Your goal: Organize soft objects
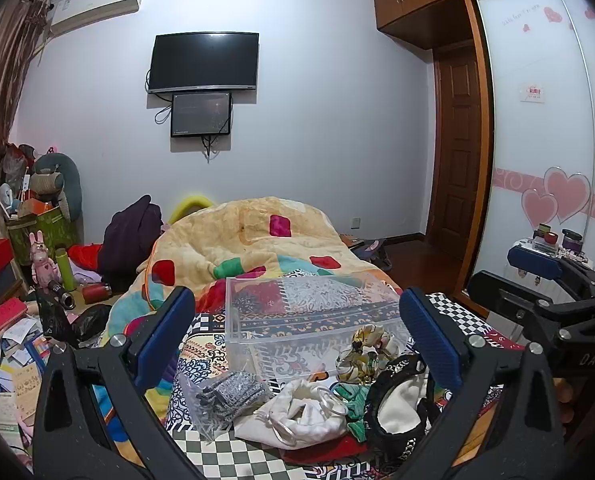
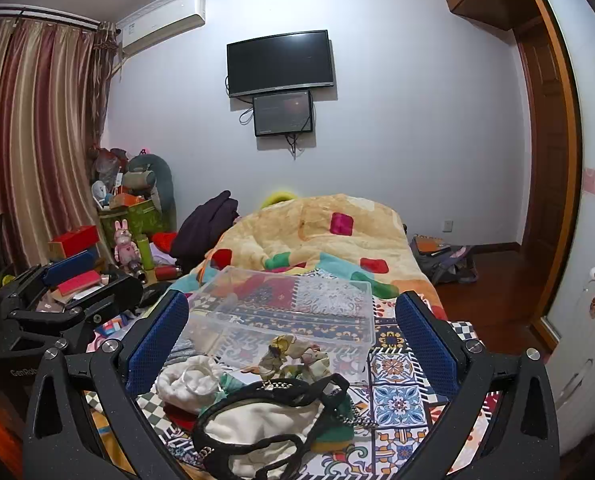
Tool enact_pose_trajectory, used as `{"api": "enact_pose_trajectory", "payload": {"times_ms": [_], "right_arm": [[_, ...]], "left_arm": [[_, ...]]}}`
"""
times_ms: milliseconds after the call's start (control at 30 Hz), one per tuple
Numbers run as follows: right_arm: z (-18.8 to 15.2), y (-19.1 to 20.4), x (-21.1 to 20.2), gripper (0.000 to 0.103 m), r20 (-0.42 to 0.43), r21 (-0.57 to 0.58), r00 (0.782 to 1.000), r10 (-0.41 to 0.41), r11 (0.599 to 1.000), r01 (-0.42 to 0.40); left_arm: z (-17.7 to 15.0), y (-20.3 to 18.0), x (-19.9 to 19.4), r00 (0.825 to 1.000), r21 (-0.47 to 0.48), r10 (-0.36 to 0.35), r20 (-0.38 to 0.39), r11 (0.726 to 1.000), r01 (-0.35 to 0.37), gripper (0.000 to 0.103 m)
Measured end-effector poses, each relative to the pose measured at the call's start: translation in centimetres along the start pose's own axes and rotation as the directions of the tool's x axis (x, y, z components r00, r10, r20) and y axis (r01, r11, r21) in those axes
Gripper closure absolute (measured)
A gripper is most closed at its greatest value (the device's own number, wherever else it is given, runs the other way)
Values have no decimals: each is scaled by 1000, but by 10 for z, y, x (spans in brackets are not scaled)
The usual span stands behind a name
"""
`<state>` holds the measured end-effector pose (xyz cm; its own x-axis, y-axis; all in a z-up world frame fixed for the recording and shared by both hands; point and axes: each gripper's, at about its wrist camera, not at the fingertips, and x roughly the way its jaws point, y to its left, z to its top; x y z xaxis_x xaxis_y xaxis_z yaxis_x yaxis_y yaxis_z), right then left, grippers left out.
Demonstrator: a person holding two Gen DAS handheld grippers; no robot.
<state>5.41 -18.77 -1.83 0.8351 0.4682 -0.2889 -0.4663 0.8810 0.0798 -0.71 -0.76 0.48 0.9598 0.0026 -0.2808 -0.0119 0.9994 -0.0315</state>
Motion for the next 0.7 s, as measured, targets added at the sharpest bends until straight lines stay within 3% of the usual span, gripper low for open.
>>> {"api": "enact_pose_trajectory", "payload": {"times_ms": [700], "right_arm": [[2,0,-2,0,2,11,1000,16,1000,-16]], "left_arm": [[-2,-2,1,1000,0,-3,-2,1000,3,0]]}}
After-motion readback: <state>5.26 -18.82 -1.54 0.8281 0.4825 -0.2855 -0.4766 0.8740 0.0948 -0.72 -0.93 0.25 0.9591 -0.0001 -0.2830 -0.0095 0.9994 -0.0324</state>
